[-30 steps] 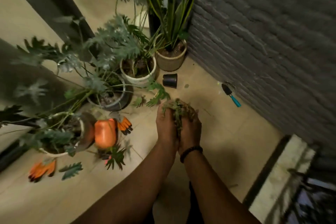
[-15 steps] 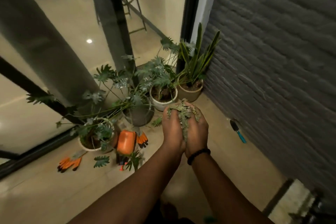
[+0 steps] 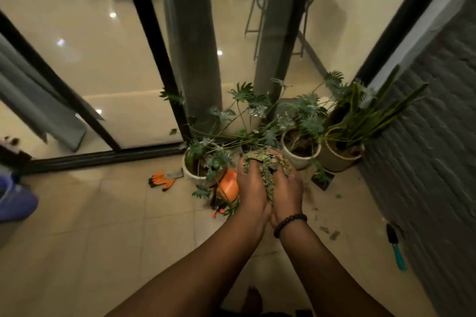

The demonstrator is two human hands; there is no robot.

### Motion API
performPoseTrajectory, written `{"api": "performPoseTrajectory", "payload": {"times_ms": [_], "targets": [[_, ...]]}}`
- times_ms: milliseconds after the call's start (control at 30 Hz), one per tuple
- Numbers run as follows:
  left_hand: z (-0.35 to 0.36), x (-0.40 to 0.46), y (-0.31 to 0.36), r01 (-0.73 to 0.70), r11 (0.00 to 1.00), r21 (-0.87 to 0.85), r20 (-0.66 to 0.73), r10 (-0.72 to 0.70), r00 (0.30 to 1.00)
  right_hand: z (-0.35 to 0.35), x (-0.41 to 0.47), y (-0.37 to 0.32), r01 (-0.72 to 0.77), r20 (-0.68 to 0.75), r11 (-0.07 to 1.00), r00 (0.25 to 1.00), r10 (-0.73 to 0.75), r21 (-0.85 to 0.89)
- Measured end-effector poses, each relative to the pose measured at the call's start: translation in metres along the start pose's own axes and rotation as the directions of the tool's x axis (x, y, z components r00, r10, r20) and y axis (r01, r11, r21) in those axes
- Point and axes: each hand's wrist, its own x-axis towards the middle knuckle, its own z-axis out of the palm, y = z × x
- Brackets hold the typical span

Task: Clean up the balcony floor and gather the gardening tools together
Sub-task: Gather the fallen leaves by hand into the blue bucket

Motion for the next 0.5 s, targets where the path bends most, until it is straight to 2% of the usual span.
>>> {"api": "performPoseTrajectory", "payload": {"times_ms": [200,500], "targets": [[-0.086,0.026,0.051,-0.079,0.986,-0.148,-0.129,0.060,0.990,0.097,-0.032,0.012,0.016,0.156,0.998,0.988,-0.007,-0.058],[-0.273,0.060,0.144,-0.213,0.930,-0.298,-0.312,0.116,0.943,0.280,-0.129,0.048,0.025,0.400,0.994,0.916,0.019,-0.106]]}}
